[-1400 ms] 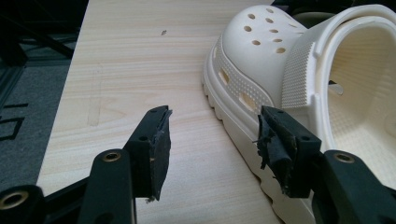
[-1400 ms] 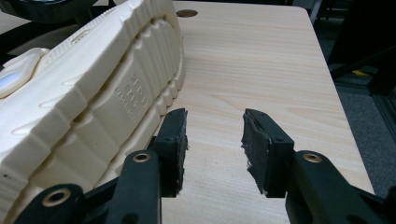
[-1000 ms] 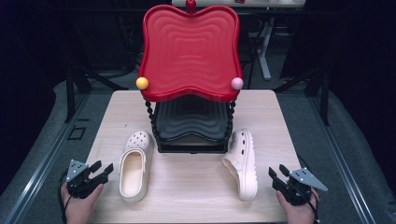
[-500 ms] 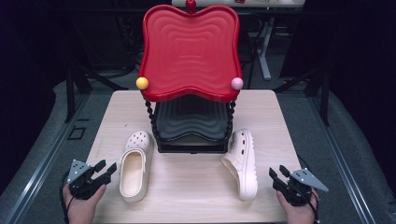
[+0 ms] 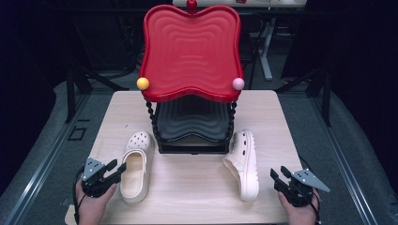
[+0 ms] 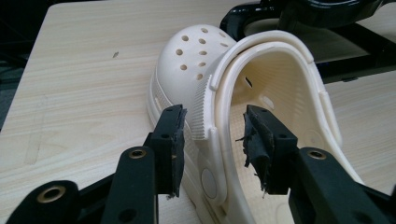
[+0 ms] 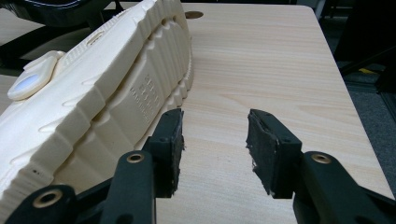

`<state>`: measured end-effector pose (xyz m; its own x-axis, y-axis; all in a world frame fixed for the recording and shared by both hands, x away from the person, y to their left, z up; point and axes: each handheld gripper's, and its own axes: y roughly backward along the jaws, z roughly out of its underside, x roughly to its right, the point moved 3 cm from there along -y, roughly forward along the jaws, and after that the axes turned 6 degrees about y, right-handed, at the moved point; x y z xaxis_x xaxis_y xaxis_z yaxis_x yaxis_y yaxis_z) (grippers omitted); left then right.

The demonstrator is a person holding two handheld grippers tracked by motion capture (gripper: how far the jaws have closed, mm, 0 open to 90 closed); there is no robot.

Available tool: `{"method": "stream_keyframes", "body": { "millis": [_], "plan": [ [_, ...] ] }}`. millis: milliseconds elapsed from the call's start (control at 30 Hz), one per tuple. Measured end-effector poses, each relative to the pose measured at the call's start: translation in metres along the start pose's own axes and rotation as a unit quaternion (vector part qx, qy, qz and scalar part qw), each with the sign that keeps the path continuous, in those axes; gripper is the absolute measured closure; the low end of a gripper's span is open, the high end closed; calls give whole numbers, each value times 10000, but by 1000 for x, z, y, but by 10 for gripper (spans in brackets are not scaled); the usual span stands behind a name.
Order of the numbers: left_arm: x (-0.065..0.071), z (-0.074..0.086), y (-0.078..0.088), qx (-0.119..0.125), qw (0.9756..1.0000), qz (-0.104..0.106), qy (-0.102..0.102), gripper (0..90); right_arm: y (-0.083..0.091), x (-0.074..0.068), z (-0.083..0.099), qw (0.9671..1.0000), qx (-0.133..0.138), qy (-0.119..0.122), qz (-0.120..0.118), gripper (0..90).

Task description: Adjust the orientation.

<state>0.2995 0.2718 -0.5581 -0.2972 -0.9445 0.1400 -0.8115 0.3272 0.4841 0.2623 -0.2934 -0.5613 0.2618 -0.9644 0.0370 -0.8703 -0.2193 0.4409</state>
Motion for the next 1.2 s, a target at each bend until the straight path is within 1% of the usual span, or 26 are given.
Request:
{"method": "stream_keyframes", "body": {
  "millis": [167, 233, 367, 433, 533, 567, 600, 667, 733, 800, 867, 967, 1167, 1200],
  "plan": [
    [0, 1, -6, -56, 9999, -88, 8, 616, 0, 0, 0, 10000, 8, -13, -3, 551],
    [0, 1, -9, -103, 9999, -121, -22, 633, -1, 0, 0, 10000, 8, -27, -10, 551],
    [1, 0, -13, -108, 9998, -170, -84, 646, -1, 1, 0, 10000, 29, -34, -13, 551],
    [2, -2, -16, -122, 9996, -221, -155, 650, -1, 0, 1, 10000, -7, -24, -19, 551],
    [6, -7, -21, -91, 9992, -321, -198, 656, -1, 0, 1, 10000, -7, -36, -11, 550],
    [6, -7, -21, -91, 9992, -321, -198, 663, -1, 1, 1, 10000, -6, -45, 9, 550],
    [7, -9, -24, -97, 9990, -384, -213, 668, -1, 1, 1, 10000, -1, -53, 11, 550],
    [7, -11, -26, -114, 9989, -392, -225, 675, -2, 1, 2, 10000, -11, -66, -1, 550],
    [8, -11, -27, -112, 9988, -408, -237, 681, -2, 2, 2, 10000, -36, -59, 2, 550],
    [9, -11, -26, -115, 9983, -448, -344, 699, -2, 3, 3, 9999, -42, -111, 4, 550],
    [9, -11, -26, -106, 9982, -464, -354, 704, -2, 4, 3, 9999, -39, -115, 8, 550],
    [11, -11, -25, -96, 9978, -498, -421, 724, -2, 4, 3, 9999, -43, -136, -4, 550],
    [11, -10, -23, -94, 9978, -488, -428, 733, -2, 3, 3, 9999, -41, -123, 0, 550],
    [11, -10, -22, -112, 9980, -467, -403, 734, -2, 3, 3, 9999, -39, -124, -3, 550]
  ]
}}
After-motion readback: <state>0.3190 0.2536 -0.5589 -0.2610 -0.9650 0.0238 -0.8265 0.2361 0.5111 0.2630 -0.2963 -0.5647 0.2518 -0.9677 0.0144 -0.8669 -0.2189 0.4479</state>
